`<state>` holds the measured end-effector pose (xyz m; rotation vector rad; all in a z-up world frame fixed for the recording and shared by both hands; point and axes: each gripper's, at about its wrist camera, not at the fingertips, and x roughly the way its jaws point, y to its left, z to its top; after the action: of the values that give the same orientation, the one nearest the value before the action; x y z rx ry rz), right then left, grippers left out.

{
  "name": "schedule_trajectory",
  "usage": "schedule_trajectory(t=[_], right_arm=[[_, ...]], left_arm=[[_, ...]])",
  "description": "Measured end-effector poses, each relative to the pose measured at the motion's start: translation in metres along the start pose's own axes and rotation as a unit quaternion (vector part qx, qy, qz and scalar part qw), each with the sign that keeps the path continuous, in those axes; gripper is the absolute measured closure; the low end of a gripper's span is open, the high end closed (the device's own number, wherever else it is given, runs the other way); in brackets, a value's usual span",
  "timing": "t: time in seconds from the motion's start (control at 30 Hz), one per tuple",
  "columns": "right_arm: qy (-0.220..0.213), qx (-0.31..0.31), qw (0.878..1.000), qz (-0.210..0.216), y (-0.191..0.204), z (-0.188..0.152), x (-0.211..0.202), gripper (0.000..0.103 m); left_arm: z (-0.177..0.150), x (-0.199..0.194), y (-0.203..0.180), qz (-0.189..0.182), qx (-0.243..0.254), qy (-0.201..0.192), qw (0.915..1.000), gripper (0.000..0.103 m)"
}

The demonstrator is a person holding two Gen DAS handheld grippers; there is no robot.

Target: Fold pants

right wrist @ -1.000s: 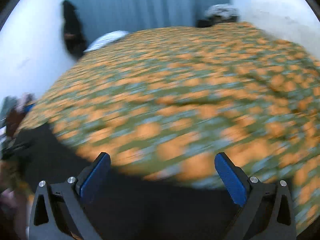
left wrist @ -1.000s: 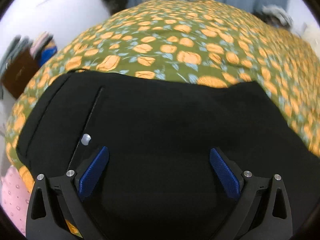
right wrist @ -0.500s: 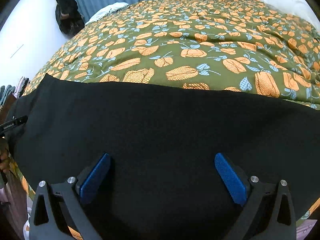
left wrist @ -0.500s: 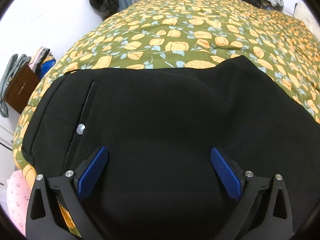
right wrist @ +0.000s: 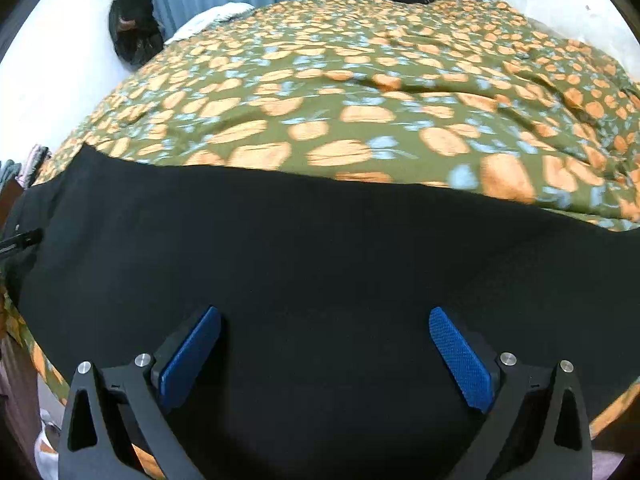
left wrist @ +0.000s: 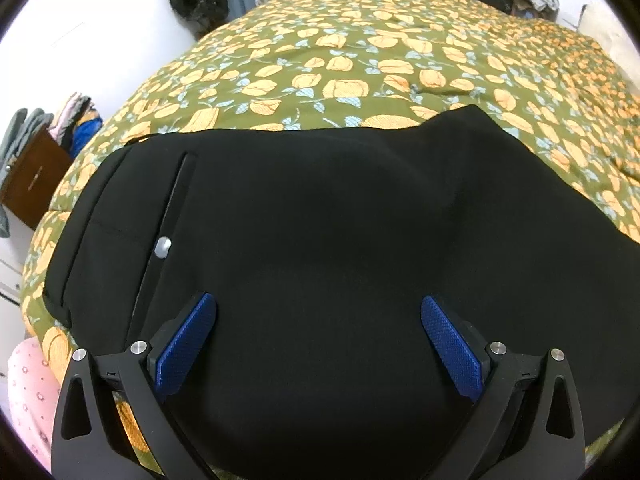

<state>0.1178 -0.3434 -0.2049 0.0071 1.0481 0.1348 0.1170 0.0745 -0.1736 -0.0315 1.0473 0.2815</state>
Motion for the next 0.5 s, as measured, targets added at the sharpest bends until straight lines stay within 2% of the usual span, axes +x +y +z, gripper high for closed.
schedule_trajectory(t=[0.13,0.23,0.3,0.37,0.43,0.47,0.5], right_arm=[[0.027,0.041,0.997,-0.053,-0.081,0.008,-0.003,0.000],[0.041,0.104,0.986,-0.121,-0.170,0.010,-0.014,0.000],[0.026,0.144,0.979,-0.142,-0.218,0.011,-0.033,0.001],[0.005,0.149,0.977,-0.155,-0.251,0.011,-0.054,0.001],[-0.017,0.167,0.983,-0.076,-0.285,0.007,-0.072,0.002],[-0.022,0.183,0.982,-0.039,-0.296,0.004,-0.075,0.003],[-0.027,0.218,0.975,0.016,-0.313,0.000,-0.078,0.005]], left_arm=[[-0.002,0.000,-0.003,0.002,0.010,-0.004,0.9999,0.001],[0.001,0.000,-0.003,0.005,-0.002,0.004,1.0000,0.001],[0.000,-0.001,-0.005,0.003,-0.004,0.007,1.0000,0.001],[-0.002,-0.003,-0.007,0.002,-0.002,0.007,1.0000,0.001],[-0.004,-0.004,-0.009,0.005,0.001,0.005,1.0000,0.001],[-0.004,-0.004,-0.009,0.006,0.002,0.004,1.0000,0.001],[-0.004,-0.003,-0.010,0.007,0.001,0.004,1.0000,0.001]])
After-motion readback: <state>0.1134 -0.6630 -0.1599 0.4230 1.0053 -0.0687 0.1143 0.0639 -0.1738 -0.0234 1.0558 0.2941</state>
